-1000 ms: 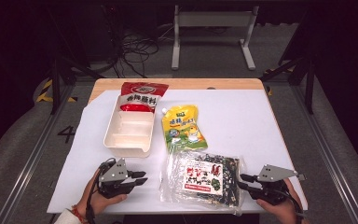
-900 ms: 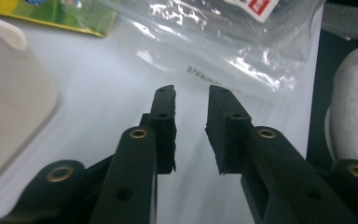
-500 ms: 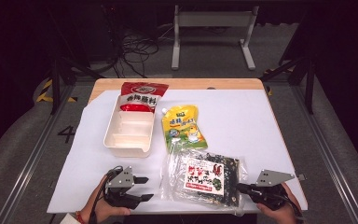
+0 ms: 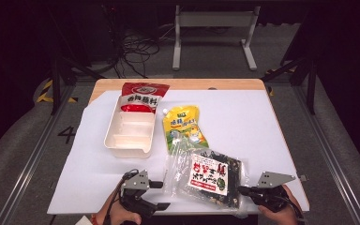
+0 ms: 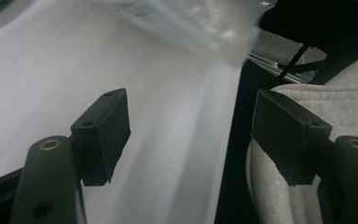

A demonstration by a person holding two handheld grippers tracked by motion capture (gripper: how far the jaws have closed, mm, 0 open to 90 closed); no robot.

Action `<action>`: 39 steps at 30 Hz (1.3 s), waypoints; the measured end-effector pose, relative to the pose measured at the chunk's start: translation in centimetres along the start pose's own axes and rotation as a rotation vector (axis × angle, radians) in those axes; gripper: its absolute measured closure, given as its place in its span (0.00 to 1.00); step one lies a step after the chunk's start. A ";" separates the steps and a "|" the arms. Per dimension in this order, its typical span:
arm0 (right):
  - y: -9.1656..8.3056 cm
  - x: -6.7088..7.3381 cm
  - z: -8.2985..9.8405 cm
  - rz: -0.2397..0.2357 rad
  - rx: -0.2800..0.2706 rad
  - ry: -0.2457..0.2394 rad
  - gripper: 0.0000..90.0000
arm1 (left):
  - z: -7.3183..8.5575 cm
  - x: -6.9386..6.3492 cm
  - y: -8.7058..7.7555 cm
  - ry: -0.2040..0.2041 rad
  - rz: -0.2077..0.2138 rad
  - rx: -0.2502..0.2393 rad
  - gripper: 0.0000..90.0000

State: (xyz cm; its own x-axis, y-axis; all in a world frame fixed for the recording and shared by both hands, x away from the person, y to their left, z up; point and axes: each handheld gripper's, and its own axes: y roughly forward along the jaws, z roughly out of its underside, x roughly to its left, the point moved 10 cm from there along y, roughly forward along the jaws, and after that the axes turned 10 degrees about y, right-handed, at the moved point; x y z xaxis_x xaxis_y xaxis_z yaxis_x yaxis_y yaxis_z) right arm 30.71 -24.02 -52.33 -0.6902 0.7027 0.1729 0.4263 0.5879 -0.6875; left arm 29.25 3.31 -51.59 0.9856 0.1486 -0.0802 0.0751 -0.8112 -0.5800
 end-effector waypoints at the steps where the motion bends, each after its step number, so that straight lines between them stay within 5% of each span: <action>1: 0.0 0.0 0.0 0.001 -0.002 -0.001 1.00 | -0.3 -0.1 0.4 0.005 -0.009 0.001 0.30; 11: 0.3 0.7 -0.2 0.021 -0.002 -0.008 1.00 | -2.7 0.9 2.3 -0.044 -0.013 -0.055 0.29; 27: 2.0 1.9 -1.3 0.031 0.000 -0.005 1.00 | -5.4 6.1 4.4 -0.153 -0.098 -0.157 0.39; 33: 2.2 2.1 -1.5 0.024 0.002 -0.005 1.00 | -6.5 7.1 5.7 -0.200 -0.070 -0.204 0.43; 39: 2.3 2.1 -1.5 0.022 0.000 -0.016 1.00 | -7.6 7.9 6.3 -0.244 -0.039 -0.285 0.61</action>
State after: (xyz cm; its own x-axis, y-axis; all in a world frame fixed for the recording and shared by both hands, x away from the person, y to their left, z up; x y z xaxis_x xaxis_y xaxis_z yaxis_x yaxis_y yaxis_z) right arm 31.13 -20.53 -52.49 -0.6895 0.7093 0.1464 0.4421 0.5723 -0.6907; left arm 38.63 -4.95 -49.71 0.9189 0.2849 -0.2728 0.1847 -0.9219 -0.3406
